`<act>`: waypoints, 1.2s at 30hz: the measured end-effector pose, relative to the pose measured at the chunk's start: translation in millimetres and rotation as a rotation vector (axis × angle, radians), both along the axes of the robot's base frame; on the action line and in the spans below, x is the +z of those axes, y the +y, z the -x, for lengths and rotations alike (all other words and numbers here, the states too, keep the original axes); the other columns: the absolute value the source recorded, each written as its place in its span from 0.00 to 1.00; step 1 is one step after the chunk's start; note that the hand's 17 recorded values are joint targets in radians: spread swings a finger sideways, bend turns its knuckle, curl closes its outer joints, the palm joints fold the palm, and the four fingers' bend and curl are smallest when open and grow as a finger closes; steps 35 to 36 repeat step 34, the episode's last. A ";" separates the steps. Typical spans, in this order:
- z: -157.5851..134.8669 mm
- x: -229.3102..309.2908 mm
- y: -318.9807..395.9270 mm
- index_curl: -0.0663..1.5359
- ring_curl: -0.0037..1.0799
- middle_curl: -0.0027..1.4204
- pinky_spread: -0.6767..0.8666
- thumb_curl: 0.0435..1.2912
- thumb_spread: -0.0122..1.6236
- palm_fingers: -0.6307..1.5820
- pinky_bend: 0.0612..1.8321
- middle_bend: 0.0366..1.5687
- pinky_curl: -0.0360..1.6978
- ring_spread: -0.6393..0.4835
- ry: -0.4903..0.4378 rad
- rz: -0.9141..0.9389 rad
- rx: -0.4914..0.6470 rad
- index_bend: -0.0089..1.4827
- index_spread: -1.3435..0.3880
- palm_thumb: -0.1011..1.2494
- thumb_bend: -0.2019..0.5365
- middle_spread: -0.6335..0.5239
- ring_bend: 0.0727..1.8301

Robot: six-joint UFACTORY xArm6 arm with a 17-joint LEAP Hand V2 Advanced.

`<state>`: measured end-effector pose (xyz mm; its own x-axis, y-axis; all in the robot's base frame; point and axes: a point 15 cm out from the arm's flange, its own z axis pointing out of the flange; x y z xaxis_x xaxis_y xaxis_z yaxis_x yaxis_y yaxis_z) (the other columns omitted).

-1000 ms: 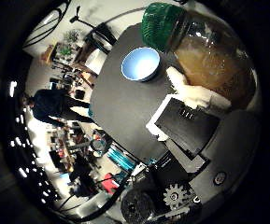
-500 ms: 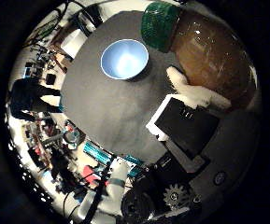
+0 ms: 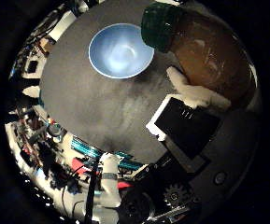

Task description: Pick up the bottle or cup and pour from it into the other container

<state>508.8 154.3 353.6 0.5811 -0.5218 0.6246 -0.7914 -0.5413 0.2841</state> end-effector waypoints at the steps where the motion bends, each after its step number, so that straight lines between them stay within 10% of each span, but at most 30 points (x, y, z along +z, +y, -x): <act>1: -1.9 -0.9 2.1 0.51 0.59 0.50 0.29 0.71 0.12 0.81 0.64 0.86 0.58 0.43 -0.005 0.024 0.012 0.81 0.68 0.86 0.24 0.47 0.79; 36: 8.9 -12.9 34.8 0.51 0.59 0.51 0.29 0.72 0.13 0.81 0.63 0.86 0.59 0.43 -0.013 0.222 0.084 0.81 0.68 0.86 0.24 0.47 0.79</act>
